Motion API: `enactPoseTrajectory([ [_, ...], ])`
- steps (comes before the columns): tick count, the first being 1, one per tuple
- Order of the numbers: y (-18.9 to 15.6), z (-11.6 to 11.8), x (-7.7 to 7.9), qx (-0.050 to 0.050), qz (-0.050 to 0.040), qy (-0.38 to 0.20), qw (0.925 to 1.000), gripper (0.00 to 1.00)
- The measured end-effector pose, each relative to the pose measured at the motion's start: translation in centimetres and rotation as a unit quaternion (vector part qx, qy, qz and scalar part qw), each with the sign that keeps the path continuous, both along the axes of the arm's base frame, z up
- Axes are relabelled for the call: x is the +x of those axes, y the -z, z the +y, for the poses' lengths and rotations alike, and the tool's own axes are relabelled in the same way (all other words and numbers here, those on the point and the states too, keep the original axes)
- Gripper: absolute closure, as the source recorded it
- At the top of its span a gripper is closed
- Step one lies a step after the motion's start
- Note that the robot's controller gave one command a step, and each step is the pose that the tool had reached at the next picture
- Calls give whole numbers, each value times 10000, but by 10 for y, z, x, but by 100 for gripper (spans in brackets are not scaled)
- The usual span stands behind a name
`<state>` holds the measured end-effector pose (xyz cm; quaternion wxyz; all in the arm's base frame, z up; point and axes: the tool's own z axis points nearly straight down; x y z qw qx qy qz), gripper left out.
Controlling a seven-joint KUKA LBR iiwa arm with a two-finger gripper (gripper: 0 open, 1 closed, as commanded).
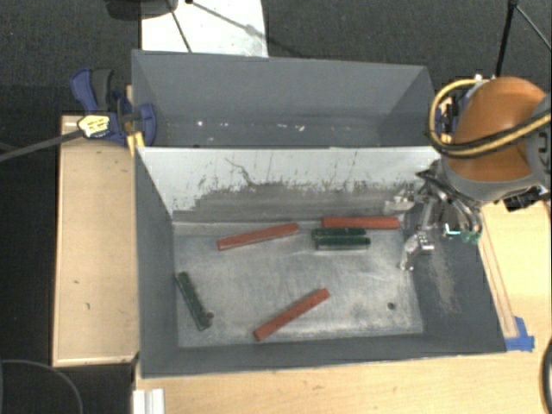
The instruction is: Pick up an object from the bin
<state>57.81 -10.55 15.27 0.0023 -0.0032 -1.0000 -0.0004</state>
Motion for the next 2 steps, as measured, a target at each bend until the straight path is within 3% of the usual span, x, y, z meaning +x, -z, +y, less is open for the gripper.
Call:
enactPoseTrajectory([
  [1, -4, 0, 2, -6, -39, -12, 10000, 0],
  [2, 35, 54, 1, -11, -56, -184, 9998, 0],
])
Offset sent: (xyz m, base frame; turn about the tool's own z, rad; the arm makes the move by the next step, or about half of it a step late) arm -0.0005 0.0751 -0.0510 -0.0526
